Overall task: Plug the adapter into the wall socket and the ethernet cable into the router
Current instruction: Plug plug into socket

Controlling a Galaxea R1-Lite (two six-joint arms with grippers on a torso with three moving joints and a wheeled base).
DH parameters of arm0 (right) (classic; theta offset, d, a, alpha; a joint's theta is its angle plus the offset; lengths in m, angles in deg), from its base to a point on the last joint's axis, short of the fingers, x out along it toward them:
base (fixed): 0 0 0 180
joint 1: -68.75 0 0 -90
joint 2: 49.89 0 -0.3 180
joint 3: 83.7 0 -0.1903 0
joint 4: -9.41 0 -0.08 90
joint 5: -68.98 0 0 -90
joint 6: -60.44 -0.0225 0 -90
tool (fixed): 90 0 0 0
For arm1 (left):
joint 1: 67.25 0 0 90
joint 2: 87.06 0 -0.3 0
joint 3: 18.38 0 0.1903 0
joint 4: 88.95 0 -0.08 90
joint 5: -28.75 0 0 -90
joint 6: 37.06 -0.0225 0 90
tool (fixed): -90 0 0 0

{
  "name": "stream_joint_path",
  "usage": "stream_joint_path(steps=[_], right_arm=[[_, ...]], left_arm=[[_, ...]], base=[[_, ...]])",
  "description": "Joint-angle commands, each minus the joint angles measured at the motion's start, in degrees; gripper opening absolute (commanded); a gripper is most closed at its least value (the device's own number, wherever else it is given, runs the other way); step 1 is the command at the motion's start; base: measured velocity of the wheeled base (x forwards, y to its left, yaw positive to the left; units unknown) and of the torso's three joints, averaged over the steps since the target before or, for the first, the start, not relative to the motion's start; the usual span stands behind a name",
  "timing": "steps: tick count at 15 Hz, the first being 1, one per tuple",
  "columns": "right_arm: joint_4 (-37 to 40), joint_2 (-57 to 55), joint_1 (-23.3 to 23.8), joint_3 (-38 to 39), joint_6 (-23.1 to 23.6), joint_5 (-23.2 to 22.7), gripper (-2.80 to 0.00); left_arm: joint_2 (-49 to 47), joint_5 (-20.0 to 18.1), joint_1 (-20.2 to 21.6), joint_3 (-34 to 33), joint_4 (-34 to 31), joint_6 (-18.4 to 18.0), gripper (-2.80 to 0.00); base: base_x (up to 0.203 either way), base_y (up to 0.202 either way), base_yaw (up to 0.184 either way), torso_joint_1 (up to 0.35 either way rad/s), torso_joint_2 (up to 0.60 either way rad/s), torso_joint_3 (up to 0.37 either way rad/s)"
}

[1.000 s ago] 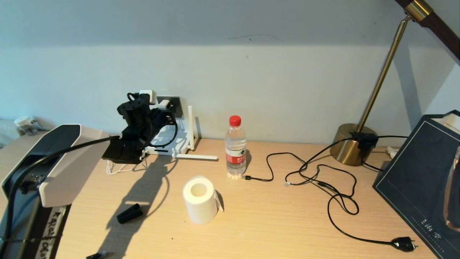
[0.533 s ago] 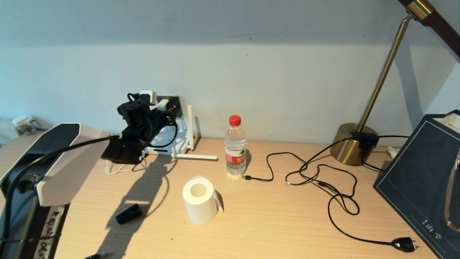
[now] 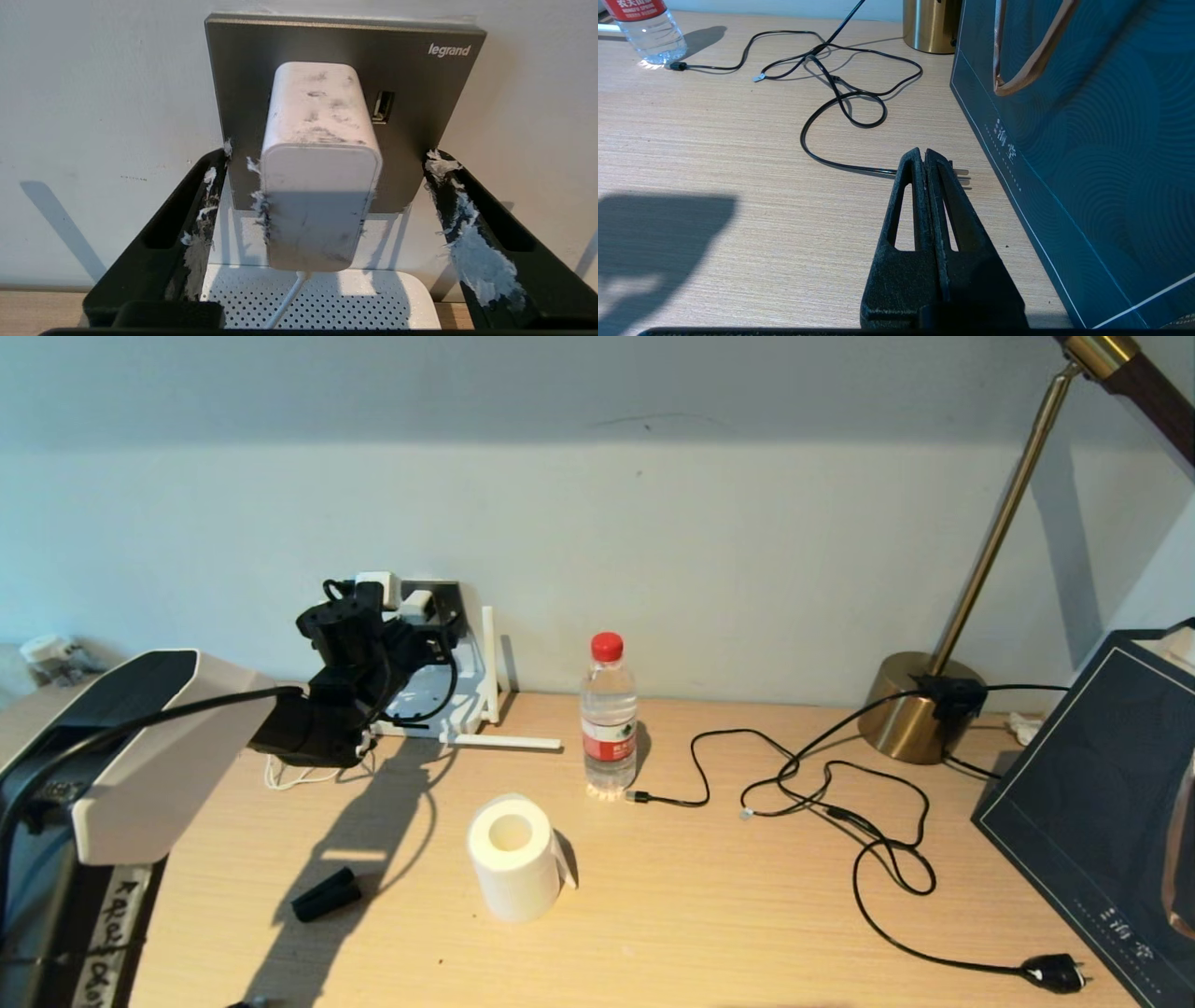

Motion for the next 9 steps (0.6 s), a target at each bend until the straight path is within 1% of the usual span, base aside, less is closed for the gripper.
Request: stream_joint_path(steps=[1,3,5,9], right_arm=[[0.08,-0.09,-0.02,0.00,-0.02,0.02,-2.80],[0.00,-0.09,-0.02,0.00,-0.02,0.02,-2.80],[0.00,-0.09,-0.02,0.00,-0.02,0.02,-2.80],[0.00,-0.09,-0.02,0.00,-0.02,0.02,-2.80]], left_arm=[[2.57,0.37,-0.18,-0.71,0.53,-0.12,0.00],[5.15,0.43,-0.18,-3.87,0.74,-0.13,0.00],[7.79,0.40,-0.24,-7.71,2.65,-0.13,0.00],[16.61,-0.05,-0.33,-17.61,4.94,-0.02,0.00]], base=[[0.000,0.000,0.000,0.000,0.00,0.000],[0.000,0.000,0.000,0.000,0.00,0.000],[0.000,0.000,0.000,0.000,0.00,0.000],[0.000,0.000,0.000,0.000,0.00,0.000]])
